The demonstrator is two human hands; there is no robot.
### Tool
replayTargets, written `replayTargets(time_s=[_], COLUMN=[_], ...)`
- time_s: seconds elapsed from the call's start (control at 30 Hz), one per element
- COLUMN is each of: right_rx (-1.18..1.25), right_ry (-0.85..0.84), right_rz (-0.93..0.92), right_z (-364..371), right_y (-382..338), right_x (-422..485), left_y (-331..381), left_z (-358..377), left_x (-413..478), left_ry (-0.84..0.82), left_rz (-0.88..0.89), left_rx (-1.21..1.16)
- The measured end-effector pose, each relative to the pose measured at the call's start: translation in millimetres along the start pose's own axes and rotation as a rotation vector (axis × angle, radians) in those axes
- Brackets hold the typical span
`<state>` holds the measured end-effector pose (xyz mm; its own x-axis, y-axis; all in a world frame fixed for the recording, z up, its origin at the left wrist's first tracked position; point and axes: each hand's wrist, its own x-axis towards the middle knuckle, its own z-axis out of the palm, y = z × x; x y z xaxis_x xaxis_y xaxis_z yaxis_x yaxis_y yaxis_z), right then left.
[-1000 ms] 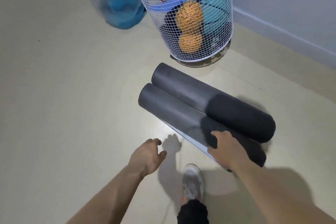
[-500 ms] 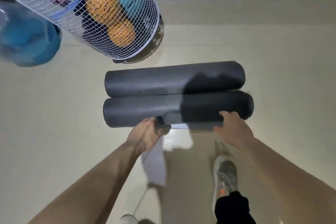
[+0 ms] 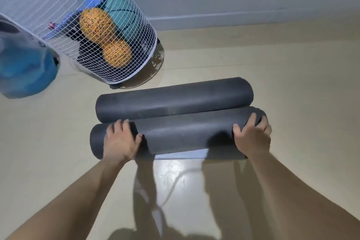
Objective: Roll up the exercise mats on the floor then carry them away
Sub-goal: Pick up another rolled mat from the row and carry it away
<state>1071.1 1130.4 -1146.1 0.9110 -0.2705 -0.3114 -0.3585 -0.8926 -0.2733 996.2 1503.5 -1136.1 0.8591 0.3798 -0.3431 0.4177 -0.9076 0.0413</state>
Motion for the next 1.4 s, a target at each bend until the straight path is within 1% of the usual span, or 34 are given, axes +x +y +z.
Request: replayTargets(time_s=[0.03, 0.1, 0.13, 0.23, 0.3, 0.37, 0.6, 0.77, 0.87, 1.0, 1.1, 1.13, 1.2, 1.27, 1.33, 1.4], right_rx=[0.052, 0.166, 0.22, 0.323, 0.364, 0.394, 0.416, 0.403, 0.409, 0.423, 0.381, 0.33, 0.123, -0.158, -0.423, -0.548], right_ry=[0.072, 0.025, -0.005, 0.071, 0.093, 0.065, 0.029, -0.016, -0.038, -0.003, -0.071, -0.1, -0.101, -0.076, -0.145, -0.227], right_rz=[0.048, 0.198, 0.231, 0.17, 0.158, 0.178, 0.197, 0.255, 0.265, 0.272, 0.199, 0.164, 0.07, -0.103, -0.342, -0.541], right_z=[4, 5, 9, 25, 28, 27, 17, 7, 13, 22, 19, 18, 16, 10, 1, 5], right_y=[3, 5, 7, 15, 18, 20, 23, 26, 25, 23, 30, 31, 27, 16, -3, -27], right_x=[9, 23, 27, 33, 36, 38, 31, 40, 34, 21, 20, 19, 18, 20, 22, 20], left_y=[-2, -11, -17, -35, -41, -46, -69, -77, -75, -79, -86, -88, -90, -90, -90, -88], left_z=[3, 7, 11, 19, 18, 21, 32, 39, 36, 26, 26, 29, 32, 36, 40, 39], left_x=[8, 21, 26, 35, 40, 37, 34, 35, 31, 26, 23, 24, 25, 26, 27, 25], left_ry=[0.007, 0.025, 0.051, 0.128, 0.116, 0.069, 0.075, 0.086, 0.1, 0.096, 0.081, 0.077, 0.057, 0.059, 0.065, 0.043], left_rz=[-0.09, -0.247, -0.292, -0.382, -0.512, -0.627, -0.654, -0.581, -0.533, -0.454, -0.372, -0.345, -0.308, -0.311, -0.336, -0.367], left_rx=[-0.046, -0.163, -0.212, -0.314, -0.431, -0.524, -0.664, -0.809, -0.801, -0.762, -0.745, -0.733, -0.715, -0.688, -0.651, -0.607])
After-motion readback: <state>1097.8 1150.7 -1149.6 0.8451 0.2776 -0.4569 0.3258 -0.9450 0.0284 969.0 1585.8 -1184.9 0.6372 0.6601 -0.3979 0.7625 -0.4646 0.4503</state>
